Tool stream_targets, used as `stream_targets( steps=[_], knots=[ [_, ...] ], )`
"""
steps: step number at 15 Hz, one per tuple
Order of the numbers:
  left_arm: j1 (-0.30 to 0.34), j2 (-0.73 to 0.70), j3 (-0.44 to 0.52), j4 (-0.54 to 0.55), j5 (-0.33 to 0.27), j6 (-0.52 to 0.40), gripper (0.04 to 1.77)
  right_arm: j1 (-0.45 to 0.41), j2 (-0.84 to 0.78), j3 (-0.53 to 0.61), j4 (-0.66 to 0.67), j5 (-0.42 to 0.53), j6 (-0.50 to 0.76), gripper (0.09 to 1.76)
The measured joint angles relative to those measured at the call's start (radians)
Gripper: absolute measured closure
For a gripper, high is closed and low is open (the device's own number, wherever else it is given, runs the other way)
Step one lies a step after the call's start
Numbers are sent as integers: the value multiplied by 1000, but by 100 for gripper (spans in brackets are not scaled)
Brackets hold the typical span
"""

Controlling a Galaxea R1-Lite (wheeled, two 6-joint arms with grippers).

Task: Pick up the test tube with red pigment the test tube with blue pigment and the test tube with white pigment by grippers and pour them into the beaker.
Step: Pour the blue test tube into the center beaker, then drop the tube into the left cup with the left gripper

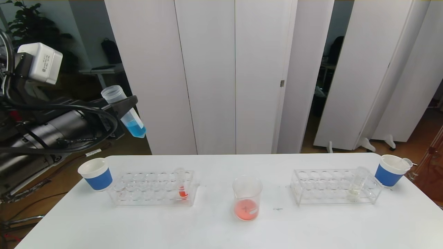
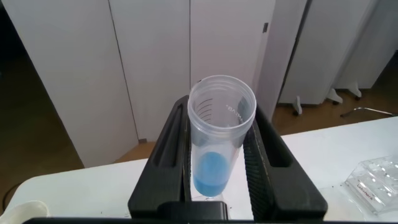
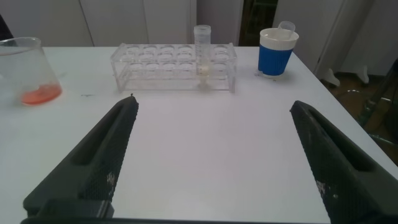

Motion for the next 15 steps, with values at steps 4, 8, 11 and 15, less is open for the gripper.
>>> stream_targets(
  steps=[4,8,11,15],
  knots=[
    [-64,52,-29,-21,-18,2,124,0,0,0,0,0,0,10],
    [-120,111,-45,-86,-44,24,124,0,0,0,0,0,0,10],
    [-146,169,-42,-138,-44,89,124,0,0,0,0,0,0,10],
    [-167,258,-33,-264,-59,109,124,0,0,0,0,0,0,10]
  ],
)
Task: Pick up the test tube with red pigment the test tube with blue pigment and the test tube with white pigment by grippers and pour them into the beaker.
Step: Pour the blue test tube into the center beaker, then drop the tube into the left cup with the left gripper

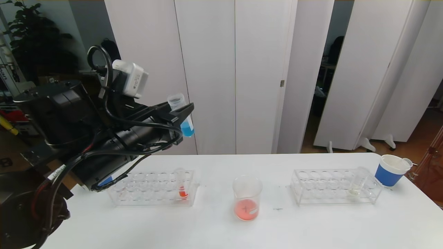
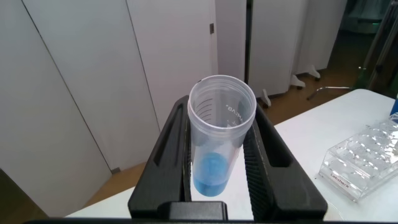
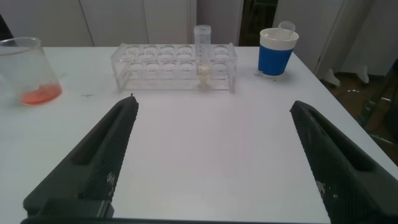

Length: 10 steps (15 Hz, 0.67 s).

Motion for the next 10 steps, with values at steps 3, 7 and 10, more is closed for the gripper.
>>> stream_targets(
  steps=[3,7,10],
  knots=[
    [-4,57,14,-76,-19,44,124,0,0,0,0,0,0,10],
    [-5,120,31,-139,-71,123,124,0,0,0,0,0,0,10],
    [-9,167,55,-207,-144,228,124,0,0,0,0,0,0,10]
  ],
)
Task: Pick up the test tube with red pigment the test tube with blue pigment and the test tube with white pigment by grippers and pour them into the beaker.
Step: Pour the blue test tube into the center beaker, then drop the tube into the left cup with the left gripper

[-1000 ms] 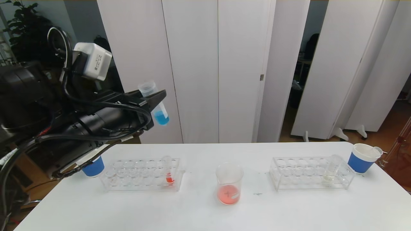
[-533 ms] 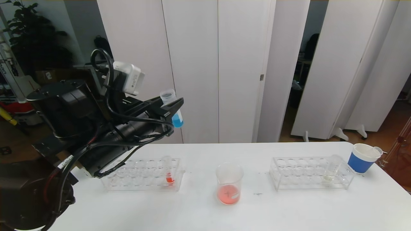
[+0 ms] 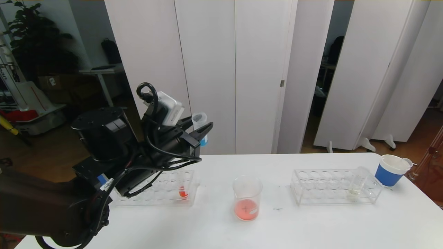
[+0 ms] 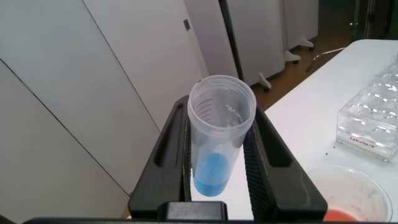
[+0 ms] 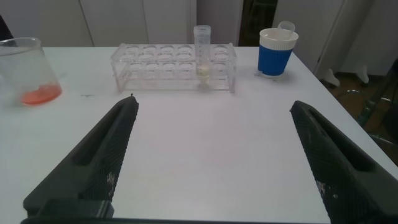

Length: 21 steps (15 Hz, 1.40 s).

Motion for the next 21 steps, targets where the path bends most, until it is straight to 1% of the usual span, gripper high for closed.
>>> stream_targets(
  steps=[1,3,4,6,8,9,12,14,18,21],
  knots=[
    [-2,17,9,-21,-22,41,124,0,0,0,0,0,0,10],
    [-3,51,22,-61,-47,100,124,0,0,0,0,0,0,10],
    [-4,64,25,-64,-63,124,124,0,0,0,0,0,0,10],
    [-4,89,30,-68,-118,185,124,0,0,0,0,0,0,10],
    [-1,119,39,-91,-191,286,124,0,0,0,0,0,0,10],
    [2,136,41,-99,-226,322,124,0,0,0,0,0,0,10],
    [6,166,40,-103,-266,363,124,0,0,0,0,0,0,10],
    [5,177,40,-107,-313,397,124,0,0,0,0,0,0,10],
    [-2,183,14,-110,-387,511,124,0,0,0,0,0,0,10],
    [-9,190,2,-139,-441,628,124,0,0,0,0,0,0,10]
  ],
)
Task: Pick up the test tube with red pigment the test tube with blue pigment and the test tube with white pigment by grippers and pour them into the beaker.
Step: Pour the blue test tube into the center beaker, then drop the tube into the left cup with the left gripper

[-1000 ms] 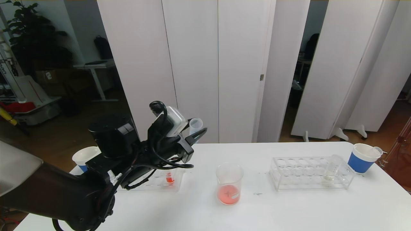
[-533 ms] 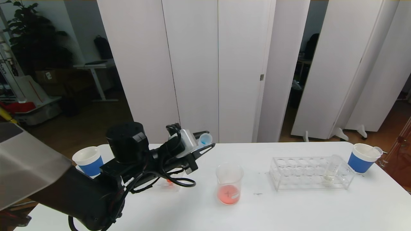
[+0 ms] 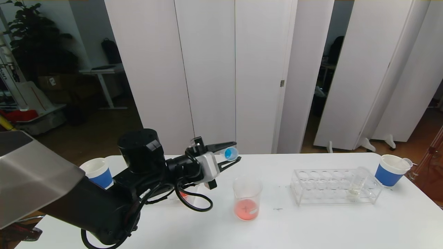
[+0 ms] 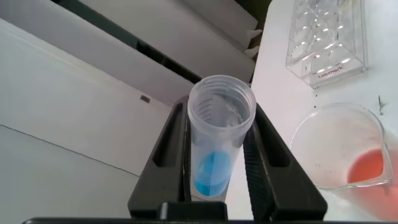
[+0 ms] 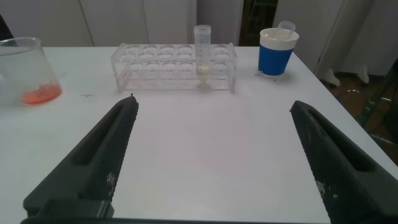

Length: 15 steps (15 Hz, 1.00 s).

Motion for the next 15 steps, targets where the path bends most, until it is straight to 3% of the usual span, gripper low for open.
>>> stream_targets(
  steps=[3,15],
  knots=[
    [-6,21,0,-52,-28,70,124,0,0,0,0,0,0,10],
    [-46,109,-31,-61,18,281,124,0,0,0,0,0,0,10]
  ],
)
